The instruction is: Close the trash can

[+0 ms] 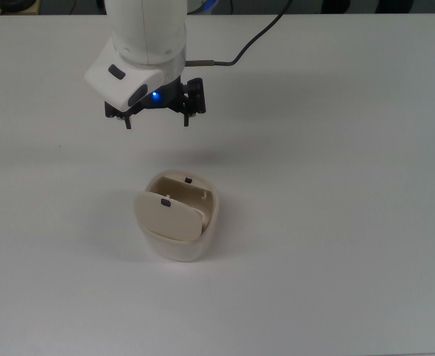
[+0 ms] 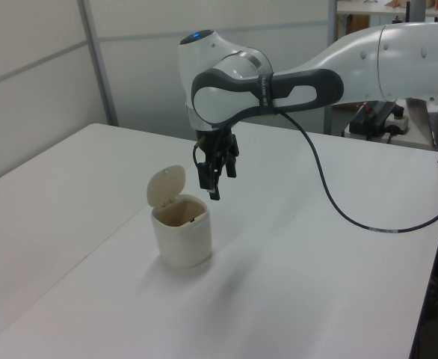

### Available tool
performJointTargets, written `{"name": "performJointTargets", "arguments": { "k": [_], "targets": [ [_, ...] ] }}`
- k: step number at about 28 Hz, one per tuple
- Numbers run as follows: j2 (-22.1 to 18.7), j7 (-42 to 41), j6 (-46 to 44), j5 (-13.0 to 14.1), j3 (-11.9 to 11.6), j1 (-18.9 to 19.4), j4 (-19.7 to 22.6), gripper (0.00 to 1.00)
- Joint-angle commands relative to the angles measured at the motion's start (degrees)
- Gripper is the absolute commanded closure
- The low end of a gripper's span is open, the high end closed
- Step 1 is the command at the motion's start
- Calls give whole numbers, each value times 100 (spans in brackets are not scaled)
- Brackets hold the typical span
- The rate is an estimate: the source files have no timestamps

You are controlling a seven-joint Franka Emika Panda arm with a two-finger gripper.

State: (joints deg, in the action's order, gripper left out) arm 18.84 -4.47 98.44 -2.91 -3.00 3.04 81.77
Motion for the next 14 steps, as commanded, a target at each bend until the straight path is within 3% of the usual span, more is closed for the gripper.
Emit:
{"name": "performJointTargets", "arguments": {
  "k": [1, 5, 14],
  "targets": [
    [-82, -133, -149, 9, -34, -75, -3, 41],
    [-91, -151, -158, 18, -34, -84, -3, 100],
    [-144, -195, -325, 19, -43, -84, -3, 100]
  ]
}}
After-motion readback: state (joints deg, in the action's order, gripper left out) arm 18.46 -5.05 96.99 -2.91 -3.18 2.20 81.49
